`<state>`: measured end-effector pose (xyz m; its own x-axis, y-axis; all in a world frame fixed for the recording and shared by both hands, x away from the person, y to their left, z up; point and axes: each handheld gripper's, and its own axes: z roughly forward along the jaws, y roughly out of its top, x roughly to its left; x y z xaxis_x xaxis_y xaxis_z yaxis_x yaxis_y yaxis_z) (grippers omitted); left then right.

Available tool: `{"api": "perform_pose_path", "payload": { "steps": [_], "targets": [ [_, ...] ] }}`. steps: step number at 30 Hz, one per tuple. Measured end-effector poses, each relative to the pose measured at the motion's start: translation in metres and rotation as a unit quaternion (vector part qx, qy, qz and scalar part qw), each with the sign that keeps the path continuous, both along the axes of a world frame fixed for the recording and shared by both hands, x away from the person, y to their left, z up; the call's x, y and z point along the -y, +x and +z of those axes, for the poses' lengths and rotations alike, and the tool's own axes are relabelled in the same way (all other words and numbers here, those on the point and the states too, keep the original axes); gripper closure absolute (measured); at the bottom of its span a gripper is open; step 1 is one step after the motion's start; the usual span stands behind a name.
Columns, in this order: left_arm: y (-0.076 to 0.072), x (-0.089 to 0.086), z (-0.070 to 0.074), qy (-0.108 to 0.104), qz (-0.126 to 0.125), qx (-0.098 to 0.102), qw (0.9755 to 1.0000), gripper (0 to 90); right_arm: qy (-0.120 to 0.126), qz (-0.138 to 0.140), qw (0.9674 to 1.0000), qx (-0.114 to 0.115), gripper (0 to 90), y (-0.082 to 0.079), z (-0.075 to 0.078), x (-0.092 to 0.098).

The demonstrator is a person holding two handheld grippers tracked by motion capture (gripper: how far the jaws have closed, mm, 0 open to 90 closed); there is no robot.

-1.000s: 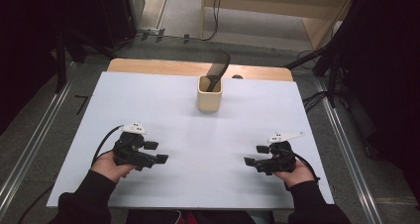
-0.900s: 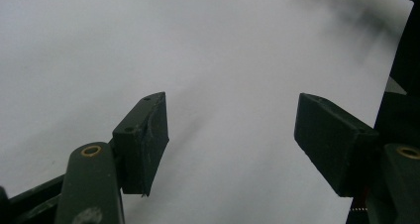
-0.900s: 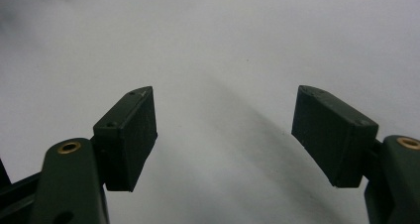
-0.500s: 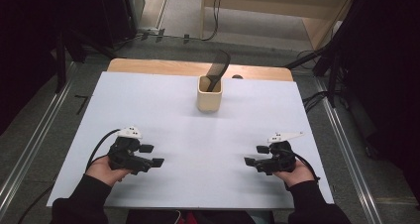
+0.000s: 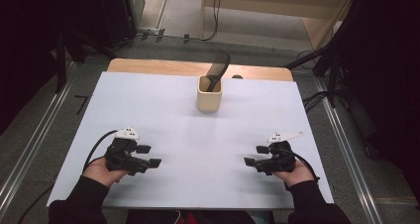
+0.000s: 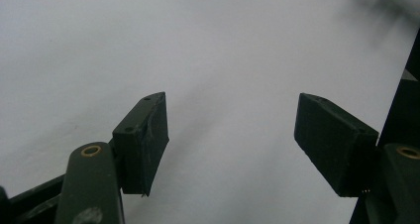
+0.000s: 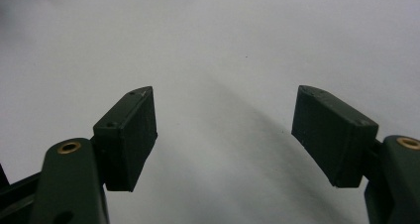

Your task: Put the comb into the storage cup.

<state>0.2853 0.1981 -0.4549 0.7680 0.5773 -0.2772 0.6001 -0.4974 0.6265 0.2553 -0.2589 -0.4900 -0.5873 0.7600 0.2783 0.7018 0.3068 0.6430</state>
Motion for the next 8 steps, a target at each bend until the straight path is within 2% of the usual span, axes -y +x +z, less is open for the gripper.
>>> {"api": "perform_pose_path", "payload": {
  "steps": [8],
  "targets": [
    [0.0003,0.0001,-0.0005,0.001,0.0,0.001,1.0,29.8,-0.003,0.003,1.0,-0.001,23.7,-0.0002,-0.0005,-0.0006]
  ]
}}
